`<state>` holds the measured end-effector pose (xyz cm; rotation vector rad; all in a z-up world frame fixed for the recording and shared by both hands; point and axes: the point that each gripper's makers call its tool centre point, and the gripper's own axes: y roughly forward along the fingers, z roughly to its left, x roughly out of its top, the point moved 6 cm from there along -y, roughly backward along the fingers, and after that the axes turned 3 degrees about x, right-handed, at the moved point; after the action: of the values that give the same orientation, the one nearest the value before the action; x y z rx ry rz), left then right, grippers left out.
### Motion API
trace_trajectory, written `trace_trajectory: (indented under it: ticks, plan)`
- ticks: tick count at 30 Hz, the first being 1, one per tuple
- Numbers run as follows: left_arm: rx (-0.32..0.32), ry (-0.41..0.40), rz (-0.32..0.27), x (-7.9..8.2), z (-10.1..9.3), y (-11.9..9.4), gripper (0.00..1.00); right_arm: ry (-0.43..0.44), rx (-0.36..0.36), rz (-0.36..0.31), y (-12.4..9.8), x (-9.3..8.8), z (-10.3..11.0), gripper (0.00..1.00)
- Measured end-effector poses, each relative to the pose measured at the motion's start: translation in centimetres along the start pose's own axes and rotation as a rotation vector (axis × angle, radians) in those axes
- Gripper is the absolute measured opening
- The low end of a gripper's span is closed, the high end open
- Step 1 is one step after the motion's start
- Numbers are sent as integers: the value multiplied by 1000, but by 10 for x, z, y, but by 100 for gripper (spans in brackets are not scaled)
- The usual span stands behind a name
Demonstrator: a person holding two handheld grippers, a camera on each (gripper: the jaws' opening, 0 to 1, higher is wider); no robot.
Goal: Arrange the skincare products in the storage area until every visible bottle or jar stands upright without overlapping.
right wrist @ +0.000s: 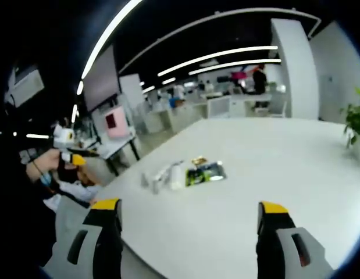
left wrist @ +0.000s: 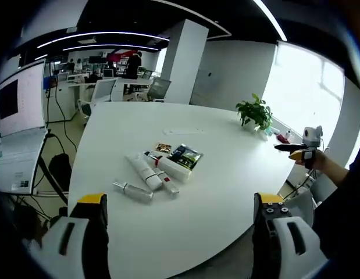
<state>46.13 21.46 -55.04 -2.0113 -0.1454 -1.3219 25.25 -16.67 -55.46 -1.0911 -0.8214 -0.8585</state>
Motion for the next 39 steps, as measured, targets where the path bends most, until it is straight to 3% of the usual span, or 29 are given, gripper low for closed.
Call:
trace_trajectory:
  ticks: [39]
  plan:
    - [3,-13,21,-3,-9,4,98,12,3,23,2,-7,-1,99]
